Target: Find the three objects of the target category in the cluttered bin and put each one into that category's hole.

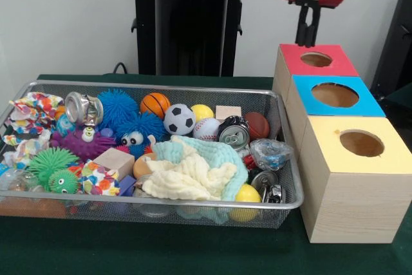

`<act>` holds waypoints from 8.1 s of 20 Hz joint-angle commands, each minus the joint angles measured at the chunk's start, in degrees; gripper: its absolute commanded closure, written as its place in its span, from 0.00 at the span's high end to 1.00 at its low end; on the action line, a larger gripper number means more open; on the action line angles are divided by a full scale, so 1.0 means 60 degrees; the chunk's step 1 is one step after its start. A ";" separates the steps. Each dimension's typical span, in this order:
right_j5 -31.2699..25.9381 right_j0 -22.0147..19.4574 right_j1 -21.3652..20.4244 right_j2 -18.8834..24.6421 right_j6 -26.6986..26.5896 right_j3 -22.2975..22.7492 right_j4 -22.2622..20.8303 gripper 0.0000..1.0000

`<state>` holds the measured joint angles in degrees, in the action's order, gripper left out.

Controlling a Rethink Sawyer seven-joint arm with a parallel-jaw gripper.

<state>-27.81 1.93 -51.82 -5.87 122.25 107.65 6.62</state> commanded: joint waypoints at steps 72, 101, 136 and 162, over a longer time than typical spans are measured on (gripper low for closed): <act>-0.0806 -0.4696 0.1702 0.4565 -0.1396 -0.2020 -0.3869 1.00; -0.0757 -0.4988 0.3283 0.4626 -0.1954 -0.4165 -0.4676 1.00; 0.0802 -0.4710 0.4297 0.4389 -0.0038 -0.2845 -0.6566 1.00; 0.2286 -0.3541 0.5793 0.2846 0.0274 -0.3536 -0.6565 1.00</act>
<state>-15.43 -19.85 -25.92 11.75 122.23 87.01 -30.04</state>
